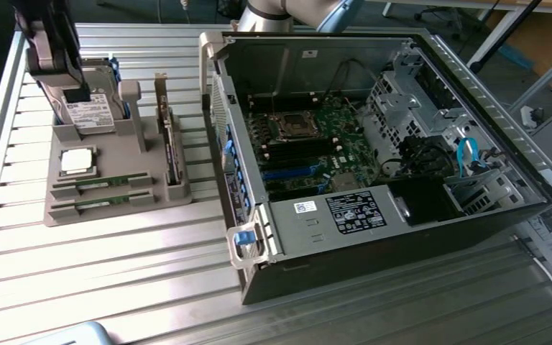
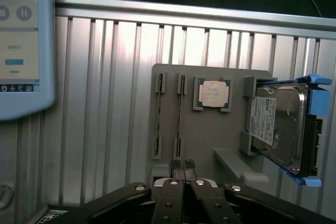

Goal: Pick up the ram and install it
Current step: 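Pick up the ram and move it above insertion slot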

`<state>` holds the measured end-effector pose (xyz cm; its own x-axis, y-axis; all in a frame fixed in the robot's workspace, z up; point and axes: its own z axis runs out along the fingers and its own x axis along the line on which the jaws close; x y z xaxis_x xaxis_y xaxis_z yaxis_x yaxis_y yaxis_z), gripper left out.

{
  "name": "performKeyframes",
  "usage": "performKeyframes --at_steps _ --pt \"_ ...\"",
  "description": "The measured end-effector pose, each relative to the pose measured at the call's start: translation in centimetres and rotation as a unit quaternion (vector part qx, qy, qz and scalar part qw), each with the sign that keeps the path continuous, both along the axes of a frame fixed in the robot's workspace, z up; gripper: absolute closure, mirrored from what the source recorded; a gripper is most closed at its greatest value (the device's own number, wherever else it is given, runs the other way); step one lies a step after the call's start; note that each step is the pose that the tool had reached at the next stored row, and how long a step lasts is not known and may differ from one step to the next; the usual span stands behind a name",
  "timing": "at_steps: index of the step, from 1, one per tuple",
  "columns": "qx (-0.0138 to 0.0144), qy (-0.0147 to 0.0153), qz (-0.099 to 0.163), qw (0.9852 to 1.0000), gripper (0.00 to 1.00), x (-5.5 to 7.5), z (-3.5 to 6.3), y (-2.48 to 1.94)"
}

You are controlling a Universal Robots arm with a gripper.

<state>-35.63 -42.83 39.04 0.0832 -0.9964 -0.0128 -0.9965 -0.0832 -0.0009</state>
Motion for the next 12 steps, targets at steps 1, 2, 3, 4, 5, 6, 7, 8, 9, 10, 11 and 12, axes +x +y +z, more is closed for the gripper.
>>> performKeyframes --at_steps 1,2,3,4,5,6,7,8,9,10,11,12 --pt "0.0 0.0006 0.0 1.0 0.89 -0.02 -0.04 0.0" --pt "0.0 0.0013 0.0 1.0 0.89 -0.03 -0.06 0.01" --pt "-0.0001 0.0019 -0.001 1.0 0.89 -0.04 -0.09 0.01" --pt "-0.0001 0.002 -0.002 1.0 0.89 -0.04 -0.1 0.01" --pt "-0.0001 0.0021 -0.008 1.0 0.89 -0.05 -0.11 0.0" --pt "-0.0001 0.0021 -0.013 0.9999 0.89 -0.04 -0.11 0.01" --pt "0.0 0.002 -0.02 0.9998 0.89 -0.04 -0.12 0.01" --pt "0.0 0.002 -0.021 0.9998 0.89 -0.04 -0.13 0.01" --pt "0.0 0.002 -0.021 0.9998 0.89 -0.04 -0.13 0.01" --pt "0.0 0.002 -0.021 0.9998 0.89 -0.04 -0.13 0.0" --pt "0.0 0.002 -0.021 0.9998 0.89 -0.04 -0.13 0.01" --pt "0.0 0.002 -0.021 0.9998 0.89 -0.04 -0.13 0.0"
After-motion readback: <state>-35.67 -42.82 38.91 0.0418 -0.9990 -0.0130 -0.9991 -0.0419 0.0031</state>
